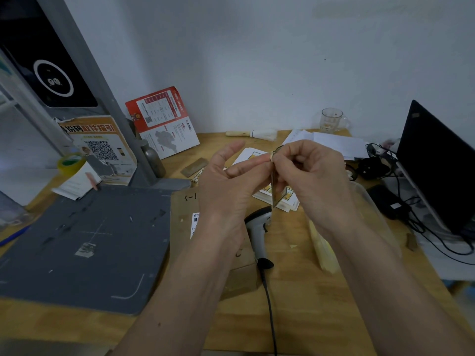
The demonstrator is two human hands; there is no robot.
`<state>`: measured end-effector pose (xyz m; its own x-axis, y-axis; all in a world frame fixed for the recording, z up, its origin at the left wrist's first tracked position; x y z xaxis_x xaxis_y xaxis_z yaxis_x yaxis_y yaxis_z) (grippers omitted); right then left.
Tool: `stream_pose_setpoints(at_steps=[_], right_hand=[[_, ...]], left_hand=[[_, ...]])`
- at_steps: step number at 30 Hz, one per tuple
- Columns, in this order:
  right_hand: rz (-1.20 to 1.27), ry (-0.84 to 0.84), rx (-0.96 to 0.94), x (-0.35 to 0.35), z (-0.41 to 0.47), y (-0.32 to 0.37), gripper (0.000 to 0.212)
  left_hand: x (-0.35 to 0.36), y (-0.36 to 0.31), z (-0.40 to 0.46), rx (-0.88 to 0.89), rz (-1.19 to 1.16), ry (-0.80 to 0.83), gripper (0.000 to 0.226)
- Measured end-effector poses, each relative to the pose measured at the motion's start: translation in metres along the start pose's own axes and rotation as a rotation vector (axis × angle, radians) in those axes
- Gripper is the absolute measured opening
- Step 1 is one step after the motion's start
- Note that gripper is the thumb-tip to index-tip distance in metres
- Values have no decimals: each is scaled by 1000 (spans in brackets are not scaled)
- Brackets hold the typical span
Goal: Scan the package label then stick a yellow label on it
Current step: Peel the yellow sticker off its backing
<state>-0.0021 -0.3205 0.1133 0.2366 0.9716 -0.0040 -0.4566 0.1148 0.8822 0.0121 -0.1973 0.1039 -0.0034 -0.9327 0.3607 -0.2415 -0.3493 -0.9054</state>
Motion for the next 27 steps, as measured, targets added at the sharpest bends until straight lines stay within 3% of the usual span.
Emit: stream_pose_setpoints(at_steps=[16,27], right_hand=[[-109,-140,-63,2,-10,5,9],[-155,-113,-43,6,-10,4,13]], left_hand=[[1,-3,-12,232,173,-121,71],[0,-4,-15,246,146,-86,67]])
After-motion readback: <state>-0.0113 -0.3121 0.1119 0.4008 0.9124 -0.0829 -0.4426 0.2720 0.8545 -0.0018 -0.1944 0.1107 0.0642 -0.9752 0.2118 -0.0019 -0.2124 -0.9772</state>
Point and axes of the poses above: each hand's wrist, its own z-axis towards the middle knuckle, its own x-axis out of the palm, y = z × x, the point moved 4 cm from there along z, towards the middle knuckle, and after that the axes turned 12 degrees about -x, right-handed, at the moved point
